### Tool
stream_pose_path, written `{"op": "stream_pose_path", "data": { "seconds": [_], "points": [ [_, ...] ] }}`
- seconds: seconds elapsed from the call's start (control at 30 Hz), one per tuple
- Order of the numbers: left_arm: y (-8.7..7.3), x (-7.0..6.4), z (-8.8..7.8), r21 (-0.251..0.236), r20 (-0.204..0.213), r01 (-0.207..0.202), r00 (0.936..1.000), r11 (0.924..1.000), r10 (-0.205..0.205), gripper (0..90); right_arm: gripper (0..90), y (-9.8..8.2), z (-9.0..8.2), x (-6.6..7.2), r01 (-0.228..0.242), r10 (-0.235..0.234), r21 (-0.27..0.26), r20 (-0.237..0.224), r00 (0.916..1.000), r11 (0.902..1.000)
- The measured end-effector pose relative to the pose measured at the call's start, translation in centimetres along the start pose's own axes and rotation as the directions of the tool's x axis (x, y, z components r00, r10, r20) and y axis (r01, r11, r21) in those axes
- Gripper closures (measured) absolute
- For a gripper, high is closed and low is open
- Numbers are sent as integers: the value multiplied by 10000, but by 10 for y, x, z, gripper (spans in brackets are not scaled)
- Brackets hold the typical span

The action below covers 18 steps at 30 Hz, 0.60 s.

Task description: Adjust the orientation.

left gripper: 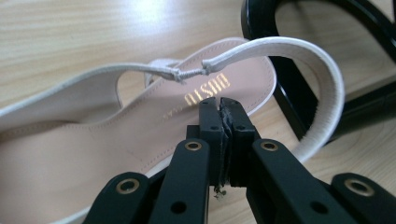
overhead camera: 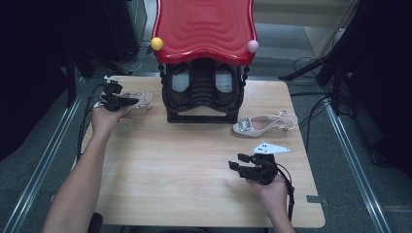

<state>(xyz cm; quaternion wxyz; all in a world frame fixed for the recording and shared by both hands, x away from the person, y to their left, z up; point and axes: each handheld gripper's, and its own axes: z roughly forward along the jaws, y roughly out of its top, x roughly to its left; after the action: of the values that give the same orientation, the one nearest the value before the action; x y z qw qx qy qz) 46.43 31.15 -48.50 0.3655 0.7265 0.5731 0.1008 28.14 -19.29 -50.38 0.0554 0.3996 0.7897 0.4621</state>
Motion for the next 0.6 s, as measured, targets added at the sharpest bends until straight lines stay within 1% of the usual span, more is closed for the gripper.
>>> {"op": "stream_pose_path", "data": {
  "seconds": [0.03, 0.07, 0.13, 0.17, 0.2, 0.27, 0.37, 0.4, 0.43, 0.47, 0.6],
  "points": [
    [-2, 1, 0, 26, -26, -24, 10000, 10000, 24, 882, 486, 0, 0, 0, -5, 5, 5, -4, 10000, 10000],
    [-4, 3, -1, -38, 27, 118, 9999, 9999, -118, 881, 485, 0, 0, 0, -2, 2, -4, -10, 10000, 10000],
    [-6, 4, -2, -26, 83, 154, 9998, 9999, -154, 882, 484, 0, -1, 0, -27, 27, -15, -10, 10000, 10000],
    [-7, 5, -3, 83, 57, 116, 9999, 9999, -117, 881, 484, 0, -2, 0, -45, 45, -46, -23, 10000, 10000],
    [-8, 5, -3, 20, -17, 106, 9999, 9999, -106, 880, 484, 0, -2, -1, -52, 52, -103, -22, 10000, 9999],
    [-10, 7, -6, 137, -76, 40, 10000, 9999, -39, 879, 484, 1, -2, -2, -127, 126, -147, -31, 9999, 9998],
    [-14, 8, -10, 156, -138, 115, 9998, 9998, -112, 877, 484, 2, -2, -2, -111, 109, -164, -75, 9999, 9998],
    [-15, 9, -11, 214, -185, 40, 9998, 9998, -36, 878, 483, 3, 0, -2, -86, 84, -170, -110, 9999, 9998],
    [-16, 9, -12, 188, -210, 92, 9997, 9998, -89, 879, 483, 4, 1, -2, -66, 64, -167, -127, 9999, 9998],
    [-17, 9, -13, 249, -243, 32, 9997, 9997, -26, 881, 483, 5, 2, -2, -40, 37, -154, -169, 9998, 9999],
    [-20, 11, -17, 419, -244, 119, 9996, 9991, -109, 881, 483, 8, 7, -1, 33, -37, -138, -300, 9995, 9999]
  ]
}}
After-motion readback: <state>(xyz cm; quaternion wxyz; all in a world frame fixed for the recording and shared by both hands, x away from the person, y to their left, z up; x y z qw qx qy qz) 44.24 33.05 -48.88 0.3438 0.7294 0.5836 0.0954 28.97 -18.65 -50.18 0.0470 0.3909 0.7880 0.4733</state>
